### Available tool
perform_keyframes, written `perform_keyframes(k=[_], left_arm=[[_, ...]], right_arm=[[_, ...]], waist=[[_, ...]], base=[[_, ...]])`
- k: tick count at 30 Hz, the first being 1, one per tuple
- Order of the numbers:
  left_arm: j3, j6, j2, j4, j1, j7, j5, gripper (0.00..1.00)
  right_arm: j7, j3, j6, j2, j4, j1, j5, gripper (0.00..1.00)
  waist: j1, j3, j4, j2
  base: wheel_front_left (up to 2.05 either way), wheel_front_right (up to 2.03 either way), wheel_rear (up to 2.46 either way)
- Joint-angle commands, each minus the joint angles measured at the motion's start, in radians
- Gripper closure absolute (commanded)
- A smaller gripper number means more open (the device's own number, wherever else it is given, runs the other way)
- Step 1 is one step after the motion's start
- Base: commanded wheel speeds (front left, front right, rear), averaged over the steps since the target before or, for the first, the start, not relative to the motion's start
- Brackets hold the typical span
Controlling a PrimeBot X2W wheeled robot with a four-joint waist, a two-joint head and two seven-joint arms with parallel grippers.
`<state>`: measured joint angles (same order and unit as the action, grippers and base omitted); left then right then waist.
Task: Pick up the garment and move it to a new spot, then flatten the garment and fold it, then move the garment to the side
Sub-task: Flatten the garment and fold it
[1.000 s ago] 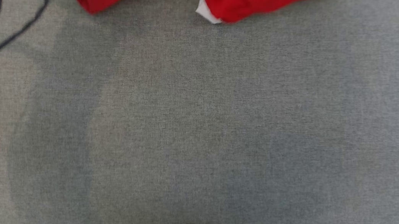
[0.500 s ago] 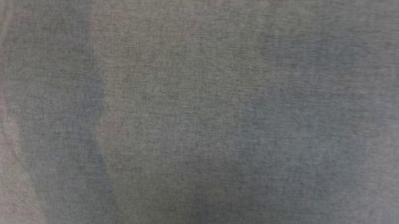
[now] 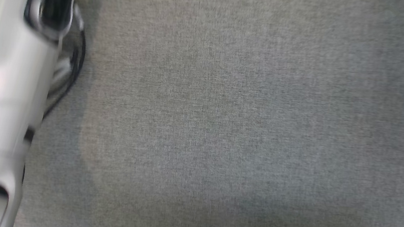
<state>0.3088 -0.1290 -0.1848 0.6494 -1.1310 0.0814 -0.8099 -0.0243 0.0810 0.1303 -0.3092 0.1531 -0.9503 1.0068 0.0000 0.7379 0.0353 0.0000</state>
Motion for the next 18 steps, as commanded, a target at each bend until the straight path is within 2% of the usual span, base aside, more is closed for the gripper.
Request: perform_keyframes(k=[1,5,7,10,14,18], left_arm=[[0.007,-0.002,-0.028,-0.042,0.092,0.004,-0.04,1.0],[0.023,-0.002,-0.083,-0.189,0.382,-0.01,-0.115,1.0],[0.031,0.018,-0.105,-0.267,0.54,-0.015,-0.124,1.0],[0.045,0.086,-0.127,-0.408,0.796,-0.028,-0.143,1.0],[0.06,0.182,-0.135,-0.569,1.087,-0.003,-0.142,1.0],[0.077,0.246,-0.112,-0.665,1.278,0.031,-0.144,1.0]], right_arm=[[-0.022,-0.003,0.001,-0.006,-0.036,0.088,0.035,1.0],[-0.045,-0.004,0.001,-0.035,-0.133,0.368,0.102,1.0],[-0.051,-0.01,0.001,-0.047,-0.164,0.52,0.108,1.0],[-0.042,-0.017,0.001,-0.059,-0.2,0.752,0.104,1.0],[-0.037,0.001,0.001,-0.072,-0.202,1.007,0.035,1.0],[-0.053,0.029,0.001,-0.053,-0.193,1.159,-0.011,1.0]], waist=[[0.0,-0.184,-0.05,0.0],[0.0,-0.369,-0.08,0.0],[0.0,-0.45,-0.093,0.0],[0.0,-0.53,-0.115,0.0],[0.0,-0.573,-0.133,0.0],[0.0,-0.586,-0.14,0.0]], base=[[0.0,0.0,0.0],[0.0,0.0,0.0],[0.0,0.0,0.0],[0.0,0.0,0.0],[0.0,0.0,0.0],[0.0,0.0,0.0]])
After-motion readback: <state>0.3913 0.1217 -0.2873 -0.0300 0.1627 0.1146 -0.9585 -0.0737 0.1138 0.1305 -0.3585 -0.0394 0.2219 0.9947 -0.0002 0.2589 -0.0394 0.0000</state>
